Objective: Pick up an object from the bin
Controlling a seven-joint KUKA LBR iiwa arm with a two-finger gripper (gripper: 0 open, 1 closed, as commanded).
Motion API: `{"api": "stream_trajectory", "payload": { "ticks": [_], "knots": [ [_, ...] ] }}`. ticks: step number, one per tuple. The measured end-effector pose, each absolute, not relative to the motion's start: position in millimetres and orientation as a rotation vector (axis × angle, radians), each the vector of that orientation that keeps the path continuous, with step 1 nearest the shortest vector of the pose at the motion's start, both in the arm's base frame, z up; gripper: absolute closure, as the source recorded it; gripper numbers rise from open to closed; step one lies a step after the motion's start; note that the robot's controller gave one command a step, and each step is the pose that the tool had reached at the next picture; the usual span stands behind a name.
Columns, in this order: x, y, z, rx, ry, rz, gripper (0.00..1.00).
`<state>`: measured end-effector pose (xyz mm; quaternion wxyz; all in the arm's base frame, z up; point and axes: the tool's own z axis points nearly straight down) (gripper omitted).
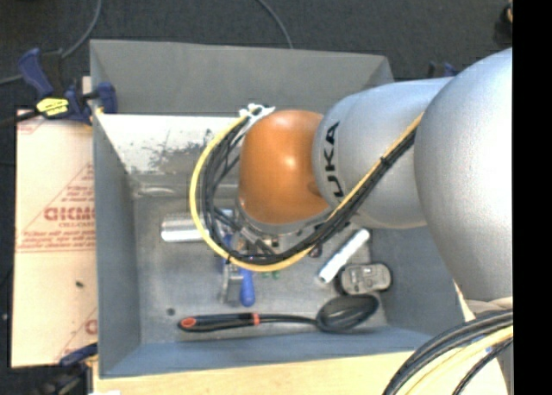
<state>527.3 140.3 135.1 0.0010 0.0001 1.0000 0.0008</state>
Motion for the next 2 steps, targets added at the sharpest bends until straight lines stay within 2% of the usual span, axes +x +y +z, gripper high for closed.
{"api": "stream_trajectory", "payload": {
  "ticks": [1, 2],
  "knots": [
    [548.4, 89.3, 69.1, 0.487, 3.108, -0.003, 0.00],
    [556.1, 92.8, 71.2, 0.456, 3.101, 0.005, 0.00]
  ]
}}
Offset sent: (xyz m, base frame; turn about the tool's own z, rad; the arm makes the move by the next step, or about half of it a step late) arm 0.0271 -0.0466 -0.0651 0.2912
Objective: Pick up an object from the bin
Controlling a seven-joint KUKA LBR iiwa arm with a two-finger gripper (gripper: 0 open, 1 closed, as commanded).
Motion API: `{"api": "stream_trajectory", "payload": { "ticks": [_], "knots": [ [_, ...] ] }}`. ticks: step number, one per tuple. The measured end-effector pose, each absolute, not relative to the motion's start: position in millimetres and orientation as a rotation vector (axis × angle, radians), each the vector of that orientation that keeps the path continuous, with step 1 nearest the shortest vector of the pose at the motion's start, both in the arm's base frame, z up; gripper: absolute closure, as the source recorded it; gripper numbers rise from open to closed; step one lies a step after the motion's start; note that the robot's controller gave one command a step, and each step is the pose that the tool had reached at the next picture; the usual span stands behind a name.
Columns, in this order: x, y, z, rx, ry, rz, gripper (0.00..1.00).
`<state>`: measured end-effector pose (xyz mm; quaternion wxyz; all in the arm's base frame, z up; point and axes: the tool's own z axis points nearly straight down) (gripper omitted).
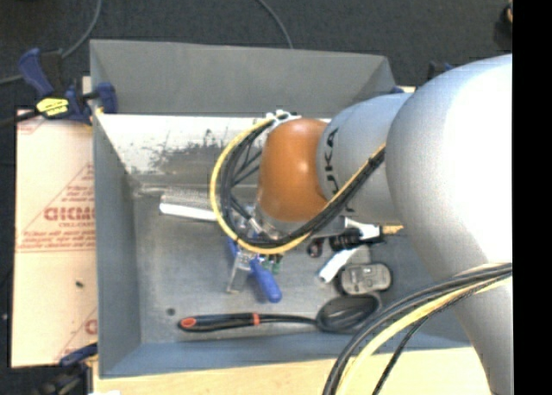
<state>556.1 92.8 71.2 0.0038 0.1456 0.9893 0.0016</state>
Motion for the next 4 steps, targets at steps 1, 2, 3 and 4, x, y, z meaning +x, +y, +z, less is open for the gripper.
{"api": "stream_trajectory", "payload": {
  "ticks": [1, 2, 3, 4],
  "knots": [
    [550.1, 89.1, 70.6, 0.483, 3.106, 0.000, 0.00],
    [557.7, 92.1, 72.1, 0.459, 3.094, 0.008, 0.00],
    [551.5, 89.0, 71.8, 0.479, 3.103, 0.003, 1.00],
    [551.5, 89.0, 71.8, 0.480, 3.103, 0.003, 1.00]
  ]
}}
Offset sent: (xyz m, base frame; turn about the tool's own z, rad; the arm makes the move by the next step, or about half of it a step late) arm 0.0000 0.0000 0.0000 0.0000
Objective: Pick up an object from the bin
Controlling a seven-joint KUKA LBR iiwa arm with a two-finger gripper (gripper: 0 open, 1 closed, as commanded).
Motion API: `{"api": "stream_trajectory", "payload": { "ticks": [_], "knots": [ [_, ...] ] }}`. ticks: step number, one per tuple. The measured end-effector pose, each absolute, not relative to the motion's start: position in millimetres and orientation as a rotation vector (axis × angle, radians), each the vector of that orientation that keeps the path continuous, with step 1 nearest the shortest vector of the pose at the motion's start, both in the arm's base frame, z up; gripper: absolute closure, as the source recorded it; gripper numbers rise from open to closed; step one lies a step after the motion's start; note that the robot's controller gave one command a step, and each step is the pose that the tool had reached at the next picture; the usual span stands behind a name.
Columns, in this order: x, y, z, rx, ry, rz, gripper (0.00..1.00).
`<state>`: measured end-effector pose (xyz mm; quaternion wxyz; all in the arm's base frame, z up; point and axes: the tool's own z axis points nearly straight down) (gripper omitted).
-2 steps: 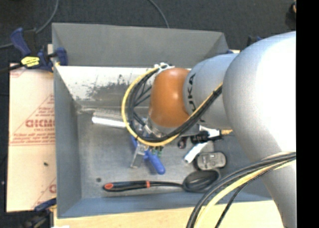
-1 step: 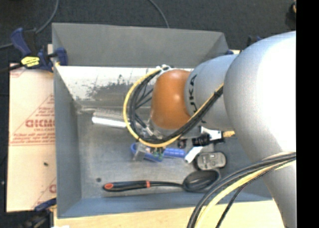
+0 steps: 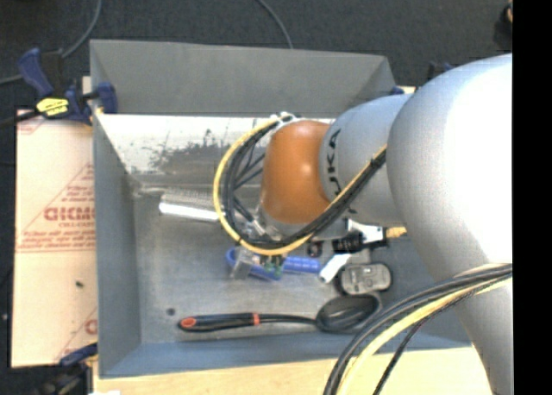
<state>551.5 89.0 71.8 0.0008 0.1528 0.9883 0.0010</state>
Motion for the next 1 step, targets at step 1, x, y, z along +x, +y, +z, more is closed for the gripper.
{"api": "stream_trajectory", "payload": {
  "ticks": [1],
  "knots": [
    [551.0, 88.8, 76.4, 0.480, 3.102, 0.004, 1.00]
  ]
}}
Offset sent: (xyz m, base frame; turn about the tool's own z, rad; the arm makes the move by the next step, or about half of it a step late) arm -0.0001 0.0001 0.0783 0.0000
